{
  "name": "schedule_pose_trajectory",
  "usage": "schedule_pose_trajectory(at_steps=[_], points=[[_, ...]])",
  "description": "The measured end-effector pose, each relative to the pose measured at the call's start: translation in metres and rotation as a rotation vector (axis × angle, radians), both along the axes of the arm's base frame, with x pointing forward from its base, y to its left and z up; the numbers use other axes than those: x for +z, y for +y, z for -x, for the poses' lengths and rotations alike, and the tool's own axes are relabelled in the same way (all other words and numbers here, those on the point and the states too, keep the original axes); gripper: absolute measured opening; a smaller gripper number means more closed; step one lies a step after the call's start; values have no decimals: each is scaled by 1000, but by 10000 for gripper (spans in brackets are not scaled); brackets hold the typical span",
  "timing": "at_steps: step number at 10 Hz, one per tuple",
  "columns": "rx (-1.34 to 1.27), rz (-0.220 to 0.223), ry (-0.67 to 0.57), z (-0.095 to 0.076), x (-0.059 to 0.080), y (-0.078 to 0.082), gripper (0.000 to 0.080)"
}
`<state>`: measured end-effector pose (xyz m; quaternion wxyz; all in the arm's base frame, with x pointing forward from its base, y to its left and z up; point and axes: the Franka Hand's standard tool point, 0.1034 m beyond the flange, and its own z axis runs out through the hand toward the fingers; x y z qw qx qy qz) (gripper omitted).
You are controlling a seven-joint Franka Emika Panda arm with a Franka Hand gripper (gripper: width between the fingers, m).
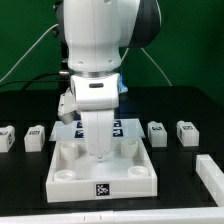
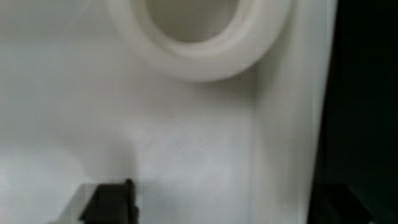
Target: Assemble one leg
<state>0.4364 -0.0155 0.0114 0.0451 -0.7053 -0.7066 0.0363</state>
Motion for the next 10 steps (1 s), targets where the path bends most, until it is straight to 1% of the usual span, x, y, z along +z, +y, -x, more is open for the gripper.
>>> schedule_pose_trajectory(at_steps=[1, 2, 3, 4, 10], points=[[0, 0, 1, 0, 0, 0, 320], [0, 0, 1, 0, 0, 0, 320], [0, 0, 1, 0, 0, 0, 117], [0, 0, -3, -1, 0, 0, 67], [0, 0, -5, -1, 1, 0, 67]])
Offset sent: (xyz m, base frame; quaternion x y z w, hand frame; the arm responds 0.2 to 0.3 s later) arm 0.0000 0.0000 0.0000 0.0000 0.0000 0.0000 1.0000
